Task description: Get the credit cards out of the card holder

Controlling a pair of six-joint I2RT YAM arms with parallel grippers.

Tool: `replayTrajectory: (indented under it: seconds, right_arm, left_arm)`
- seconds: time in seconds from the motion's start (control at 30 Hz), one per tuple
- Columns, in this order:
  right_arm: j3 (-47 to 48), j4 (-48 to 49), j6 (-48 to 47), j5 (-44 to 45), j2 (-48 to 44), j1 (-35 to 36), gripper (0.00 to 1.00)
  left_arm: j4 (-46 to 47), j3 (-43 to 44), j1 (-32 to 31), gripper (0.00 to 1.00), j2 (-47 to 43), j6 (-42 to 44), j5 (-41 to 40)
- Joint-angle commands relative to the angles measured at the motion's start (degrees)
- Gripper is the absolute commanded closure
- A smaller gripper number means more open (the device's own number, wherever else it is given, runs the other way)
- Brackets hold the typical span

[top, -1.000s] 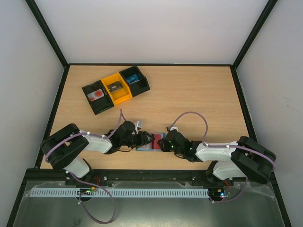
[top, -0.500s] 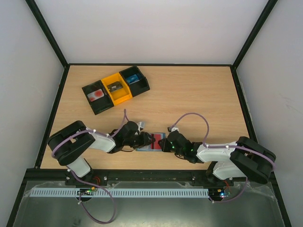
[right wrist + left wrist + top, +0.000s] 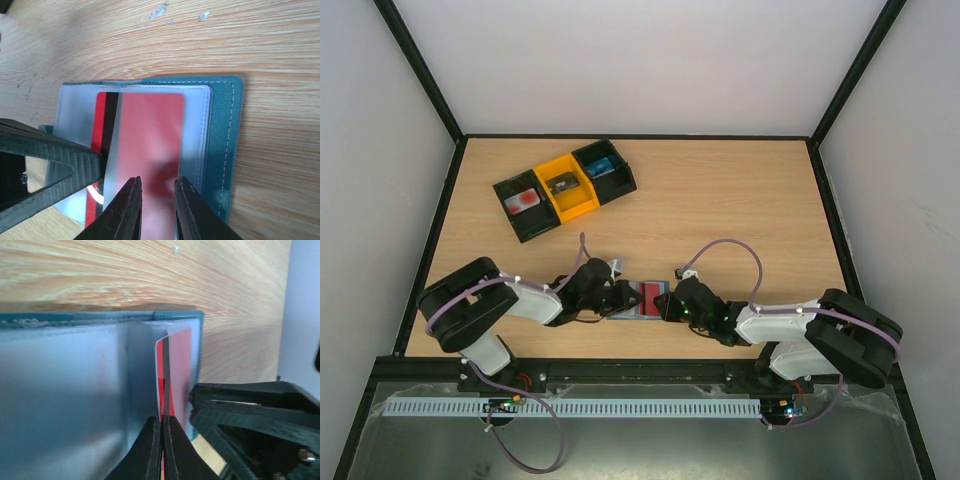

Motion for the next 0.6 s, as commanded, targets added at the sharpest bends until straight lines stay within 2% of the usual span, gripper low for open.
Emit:
replayTrajectory:
  seconds: [0.0, 0.37, 0.57]
  right_arm:
    - [-1.85, -3.20, 0.56, 1.25, 1.04, -0.13, 0.80]
    - [-1.40, -3.65, -0.37, 1.62, 1.45, -0.16, 0.79]
    - [-1.18, -3.85, -1.06, 1.47, 1.24, -0.17, 0.78]
  left_arm:
    - [0.44, -1.10, -0.53, 0.97, -2.44, 0.07, -0.55]
    - [-2.64, -2.31, 0.79, 0.97, -6.46, 0.97, -1.39]
    - [-4.10, -4.63, 3.38, 0.97, -11.88, 0.95, -0.39]
